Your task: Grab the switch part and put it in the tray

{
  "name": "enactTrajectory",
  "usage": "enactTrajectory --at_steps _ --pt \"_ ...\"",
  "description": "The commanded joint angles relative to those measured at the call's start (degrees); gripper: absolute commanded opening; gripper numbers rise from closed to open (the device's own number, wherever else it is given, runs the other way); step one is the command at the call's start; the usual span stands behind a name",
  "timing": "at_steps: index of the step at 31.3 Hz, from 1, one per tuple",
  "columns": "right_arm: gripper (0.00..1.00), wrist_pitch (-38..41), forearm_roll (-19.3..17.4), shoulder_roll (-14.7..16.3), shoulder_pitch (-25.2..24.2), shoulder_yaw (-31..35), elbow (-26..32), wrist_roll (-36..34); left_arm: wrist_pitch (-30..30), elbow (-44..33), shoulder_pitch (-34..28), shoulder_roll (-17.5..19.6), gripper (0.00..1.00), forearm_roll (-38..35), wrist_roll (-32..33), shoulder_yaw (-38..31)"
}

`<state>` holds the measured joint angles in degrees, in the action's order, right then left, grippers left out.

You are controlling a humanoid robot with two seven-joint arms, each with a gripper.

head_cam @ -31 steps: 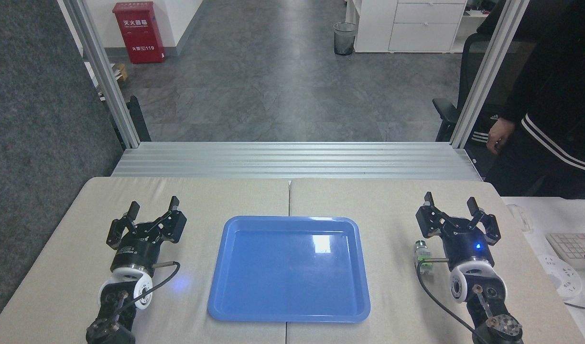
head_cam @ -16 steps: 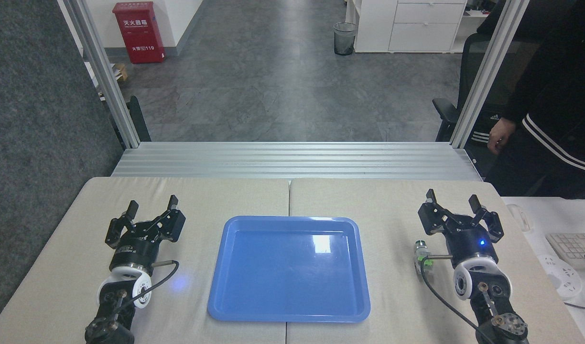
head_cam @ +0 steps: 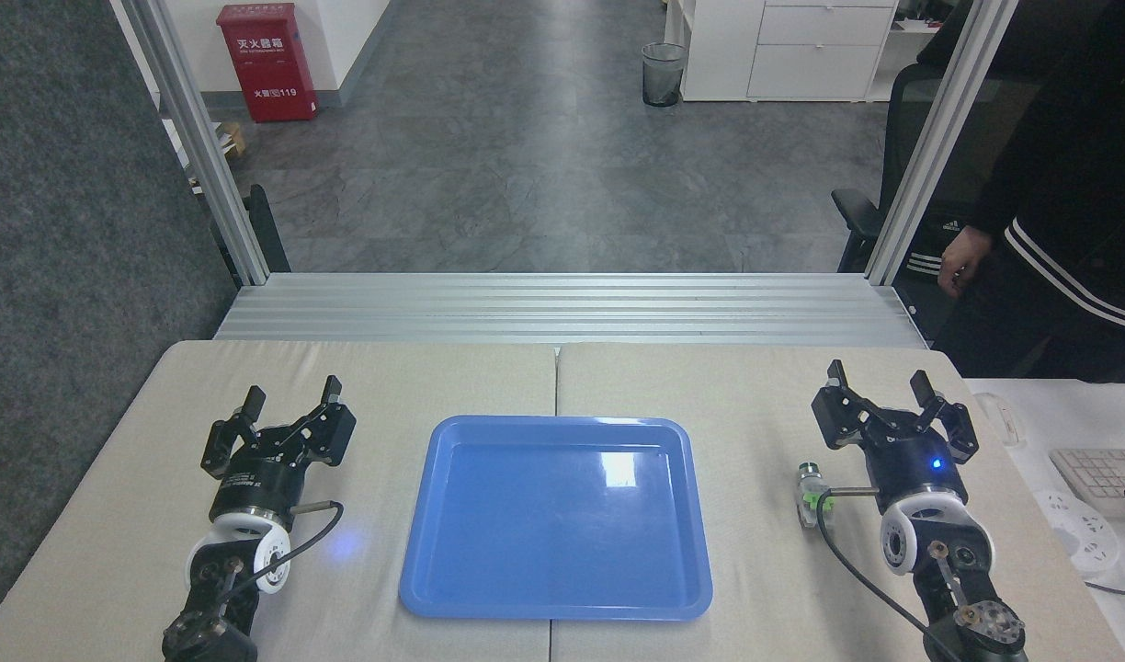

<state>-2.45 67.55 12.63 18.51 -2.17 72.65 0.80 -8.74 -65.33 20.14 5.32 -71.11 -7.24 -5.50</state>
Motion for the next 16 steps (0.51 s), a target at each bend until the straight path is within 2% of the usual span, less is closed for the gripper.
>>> enactTrajectory --at_steps 1,16 --pt "0.99 -0.01 0.03 0.82 -0.06 0.14 0.39 -0.18 0.04 -0.06 -0.11 -0.05 1.0 0.0 -0.06 -0.04" --pt "0.99 -0.01 0.03 0.73 -0.23 -0.03 0.39 -0.27 -0.05 -0.24 -0.02 -0.05 1.0 -0.08 -0.06 0.05"
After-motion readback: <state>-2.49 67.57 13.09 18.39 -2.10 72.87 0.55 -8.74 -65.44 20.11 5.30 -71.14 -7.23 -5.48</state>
